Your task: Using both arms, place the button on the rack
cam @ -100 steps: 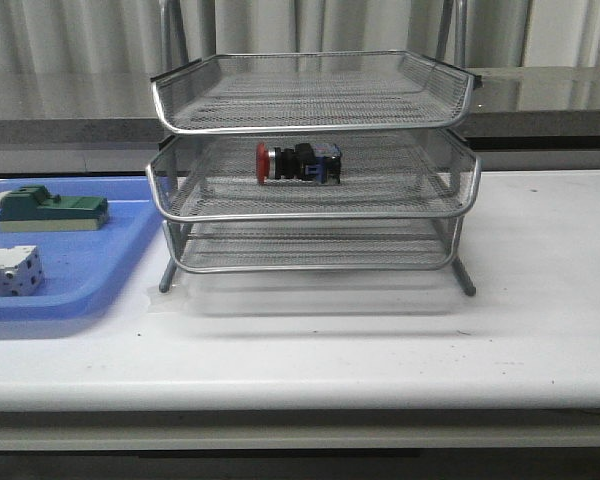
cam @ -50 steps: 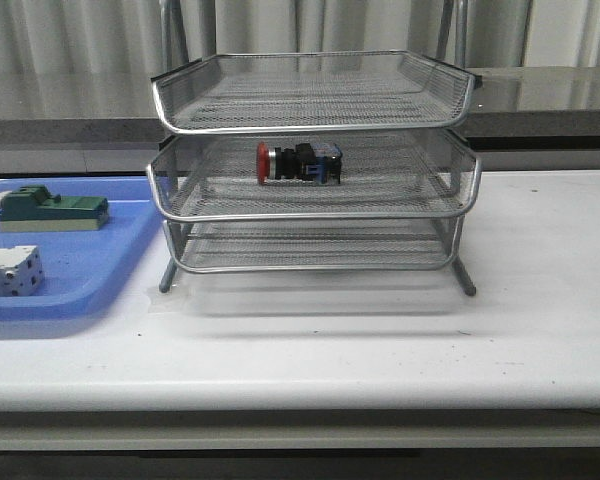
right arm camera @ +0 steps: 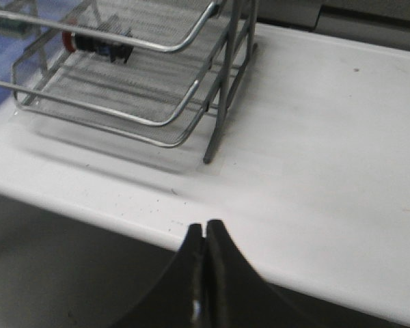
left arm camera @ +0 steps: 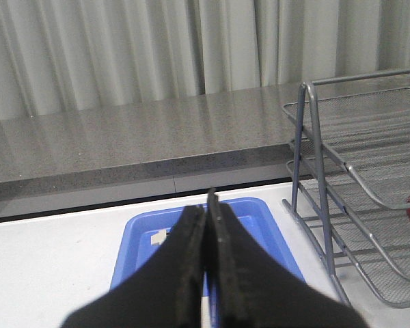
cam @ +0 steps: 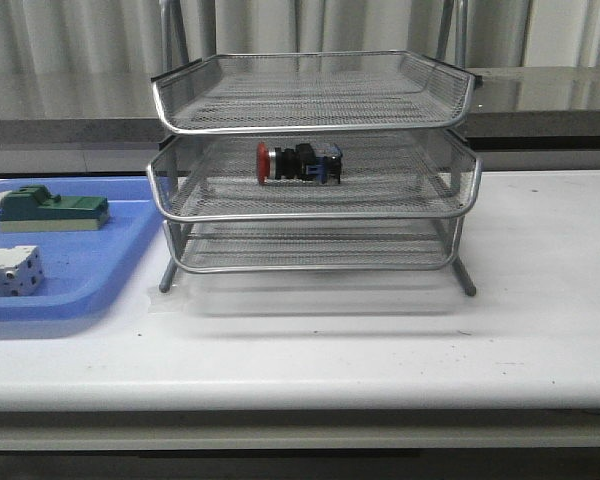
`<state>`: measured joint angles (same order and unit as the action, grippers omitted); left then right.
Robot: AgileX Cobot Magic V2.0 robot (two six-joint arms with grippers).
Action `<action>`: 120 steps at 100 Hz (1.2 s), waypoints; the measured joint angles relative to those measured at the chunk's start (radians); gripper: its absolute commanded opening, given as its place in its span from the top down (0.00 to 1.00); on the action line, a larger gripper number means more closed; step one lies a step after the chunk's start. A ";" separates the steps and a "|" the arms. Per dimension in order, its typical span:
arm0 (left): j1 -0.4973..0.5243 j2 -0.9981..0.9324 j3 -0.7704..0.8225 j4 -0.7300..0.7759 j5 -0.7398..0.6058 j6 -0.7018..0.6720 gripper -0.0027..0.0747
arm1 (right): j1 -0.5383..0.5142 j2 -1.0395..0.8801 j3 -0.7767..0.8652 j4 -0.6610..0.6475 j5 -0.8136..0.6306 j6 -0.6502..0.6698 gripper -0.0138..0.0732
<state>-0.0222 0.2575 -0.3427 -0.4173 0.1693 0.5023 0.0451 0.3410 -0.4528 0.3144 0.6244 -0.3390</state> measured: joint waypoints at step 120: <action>0.000 0.000 0.000 0.000 0.000 0.000 0.99 | 0.000 -0.352 0.479 -0.211 -0.441 0.308 0.91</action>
<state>-0.0222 0.2575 -0.3427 -0.4173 0.1693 0.5023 0.0451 -0.0110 0.0265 0.1038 0.1834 -0.0308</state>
